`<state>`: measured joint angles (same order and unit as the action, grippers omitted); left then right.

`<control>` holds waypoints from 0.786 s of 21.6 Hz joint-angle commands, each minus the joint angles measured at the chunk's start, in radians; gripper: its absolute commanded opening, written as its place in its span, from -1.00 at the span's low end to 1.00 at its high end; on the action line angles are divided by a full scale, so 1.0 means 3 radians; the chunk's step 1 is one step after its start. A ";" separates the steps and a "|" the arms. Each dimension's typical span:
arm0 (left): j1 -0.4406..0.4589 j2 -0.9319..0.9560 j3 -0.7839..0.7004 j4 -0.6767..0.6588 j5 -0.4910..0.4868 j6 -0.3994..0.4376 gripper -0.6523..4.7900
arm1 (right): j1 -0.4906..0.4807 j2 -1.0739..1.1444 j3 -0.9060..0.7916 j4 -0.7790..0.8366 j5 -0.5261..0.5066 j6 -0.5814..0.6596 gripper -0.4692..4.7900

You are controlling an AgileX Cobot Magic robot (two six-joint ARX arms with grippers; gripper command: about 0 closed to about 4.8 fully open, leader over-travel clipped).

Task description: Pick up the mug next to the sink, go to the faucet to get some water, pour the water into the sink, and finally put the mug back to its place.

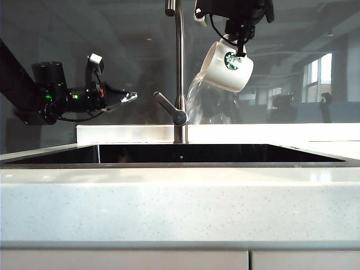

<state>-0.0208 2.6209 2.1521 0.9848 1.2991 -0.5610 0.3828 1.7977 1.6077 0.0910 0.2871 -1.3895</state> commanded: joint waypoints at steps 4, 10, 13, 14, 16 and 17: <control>0.0001 -0.0029 0.0005 0.0563 -0.0039 -0.0357 -0.77 | 0.0028 -0.0083 0.0057 0.0342 0.0008 -0.0299 -0.84; 0.0018 -0.0029 0.0005 0.0960 -0.0104 -0.0607 -0.77 | 0.0037 -0.0104 0.0057 0.0345 -0.0029 -0.0573 -0.84; 0.0018 -0.0029 0.0005 0.0964 -0.0117 -0.0640 -0.77 | 0.0038 -0.0109 0.0057 0.0345 -0.0128 -0.0748 -0.84; 0.0018 -0.0029 0.0005 0.0964 -0.0146 -0.0637 -0.77 | 0.0038 -0.0109 0.0057 0.0343 -0.0137 -0.0805 -0.84; 0.0018 -0.0029 0.0005 0.0964 -0.0167 -0.0637 -0.78 | 0.0038 -0.0109 0.0057 0.0345 -0.0177 -0.0821 -0.84; 0.0018 -0.0029 0.0005 0.0964 -0.0167 -0.0637 -0.78 | 0.0038 -0.0109 0.0057 0.0343 -0.0197 -0.0825 -0.84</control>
<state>-0.0170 2.6205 2.1506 1.2606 1.2549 -0.7525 0.3927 1.7874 1.6104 0.1173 0.2420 -1.6283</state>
